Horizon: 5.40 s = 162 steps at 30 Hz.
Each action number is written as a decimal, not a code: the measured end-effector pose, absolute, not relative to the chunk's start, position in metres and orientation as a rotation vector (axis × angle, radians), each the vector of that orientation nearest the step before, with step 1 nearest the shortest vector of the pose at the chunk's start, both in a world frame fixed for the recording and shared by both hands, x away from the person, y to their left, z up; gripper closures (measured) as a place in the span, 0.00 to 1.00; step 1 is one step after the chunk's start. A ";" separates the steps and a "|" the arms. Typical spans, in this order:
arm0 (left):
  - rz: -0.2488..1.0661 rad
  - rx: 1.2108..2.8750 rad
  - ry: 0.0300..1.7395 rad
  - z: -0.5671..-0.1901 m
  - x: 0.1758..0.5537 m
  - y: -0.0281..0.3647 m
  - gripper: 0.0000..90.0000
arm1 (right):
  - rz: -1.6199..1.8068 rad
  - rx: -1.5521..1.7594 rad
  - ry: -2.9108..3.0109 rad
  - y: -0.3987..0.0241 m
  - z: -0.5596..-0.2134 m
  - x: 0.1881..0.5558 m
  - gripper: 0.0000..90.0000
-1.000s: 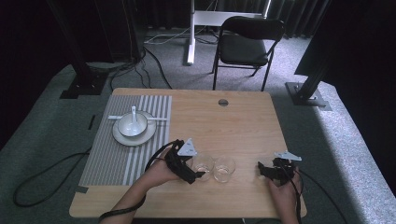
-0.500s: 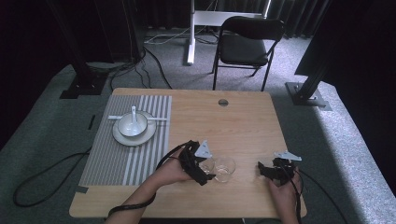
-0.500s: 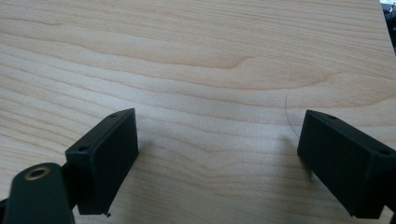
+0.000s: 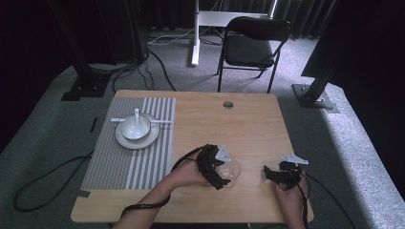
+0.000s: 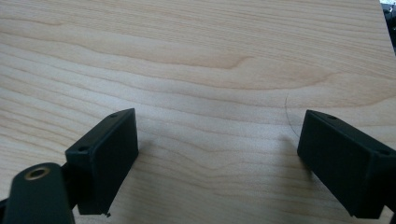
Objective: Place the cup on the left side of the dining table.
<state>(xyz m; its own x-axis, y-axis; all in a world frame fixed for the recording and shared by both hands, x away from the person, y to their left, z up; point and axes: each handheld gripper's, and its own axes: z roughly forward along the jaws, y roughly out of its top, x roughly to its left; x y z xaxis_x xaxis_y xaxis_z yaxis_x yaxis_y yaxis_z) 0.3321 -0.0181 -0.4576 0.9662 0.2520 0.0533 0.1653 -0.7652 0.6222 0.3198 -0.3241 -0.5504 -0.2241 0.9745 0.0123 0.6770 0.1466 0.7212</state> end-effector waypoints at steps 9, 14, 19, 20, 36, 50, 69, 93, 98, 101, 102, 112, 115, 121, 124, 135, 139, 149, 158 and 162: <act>0.170 2.499 0.278 -0.463 0.334 -0.036 0.00 | 0.849 1.573 1.966 -0.324 -0.550 0.320 0.13; 0.168 2.515 0.281 -0.462 0.335 -0.041 0.04 | 0.850 1.574 1.966 -0.324 -0.550 0.320 0.13; 0.157 2.560 0.287 -0.466 0.338 -0.047 0.04 | 0.849 1.574 1.965 -0.324 -0.550 0.320 0.13; 0.161 2.561 0.294 -0.466 0.338 -0.048 0.04 | 0.849 1.574 1.966 -0.324 -0.550 0.320 0.13; 0.171 2.636 0.297 -0.468 0.338 -0.054 0.20 | 0.848 1.573 1.966 -0.324 -0.550 0.320 0.13; 0.193 2.615 0.292 -0.465 0.335 -0.056 0.20 | 0.849 1.573 1.967 -0.324 -0.550 0.320 0.13; 0.243 2.511 0.330 -0.420 0.346 -0.048 0.20 | 0.849 1.574 1.966 -0.324 -0.550 0.320 0.13; 0.388 2.415 0.478 -0.372 0.361 0.006 0.20 | 0.848 1.572 1.966 -0.324 -0.550 0.320 0.13; 0.405 2.401 0.522 -0.369 0.358 0.026 0.20 | 0.849 1.573 1.965 -0.324 -0.550 0.320 0.13; 0.427 2.392 0.554 -0.368 0.356 0.041 0.20 | 0.849 1.572 1.965 -0.324 -0.550 0.320 0.13; 0.426 2.392 0.576 -0.367 0.356 0.047 0.20 | 0.849 1.573 1.965 -0.324 -0.550 0.320 0.13; 0.479 2.369 0.679 -0.362 0.353 0.093 0.20 | 0.849 1.573 1.965 -0.324 -0.550 0.320 0.13; 0.493 2.376 0.699 -0.363 0.351 0.104 0.20 | 0.849 1.572 1.965 -0.324 -0.550 0.320 0.13; 0.507 2.361 0.750 -0.367 0.349 0.127 0.20 | 0.849 1.573 1.965 -0.324 -0.550 0.320 0.13; 0.529 2.334 0.792 -0.371 0.349 0.140 0.20 | 0.848 1.573 1.966 -0.324 -0.550 0.320 0.13; 0.506 2.329 0.868 -0.393 0.348 0.169 0.20 | 0.849 1.571 1.965 -0.324 -0.550 0.320 0.13; 0.500 2.319 0.888 -0.406 0.348 0.181 0.20 | 0.849 1.575 1.965 -0.324 -0.550 0.320 0.13; 0.462 2.322 0.951 -0.434 0.351 0.203 0.20 | 0.849 1.574 1.965 -0.324 -0.550 0.320 0.13; 0.415 2.322 1.011 -0.455 0.350 0.221 0.20 | 0.849 1.574 1.965 -0.324 -0.550 0.320 0.13; 0.398 2.342 1.012 -0.463 0.350 0.226 0.20 | 0.849 1.574 1.965 -0.324 -0.550 0.320 0.13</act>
<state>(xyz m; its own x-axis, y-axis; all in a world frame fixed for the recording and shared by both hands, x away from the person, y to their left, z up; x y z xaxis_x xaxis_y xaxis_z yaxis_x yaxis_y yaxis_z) 0.3500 0.2263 -0.4628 0.6725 0.7384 0.0502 0.5751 -0.5640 0.5927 0.3198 -0.3241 -0.5504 -0.2236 0.9746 0.0117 0.6769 0.1466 0.7213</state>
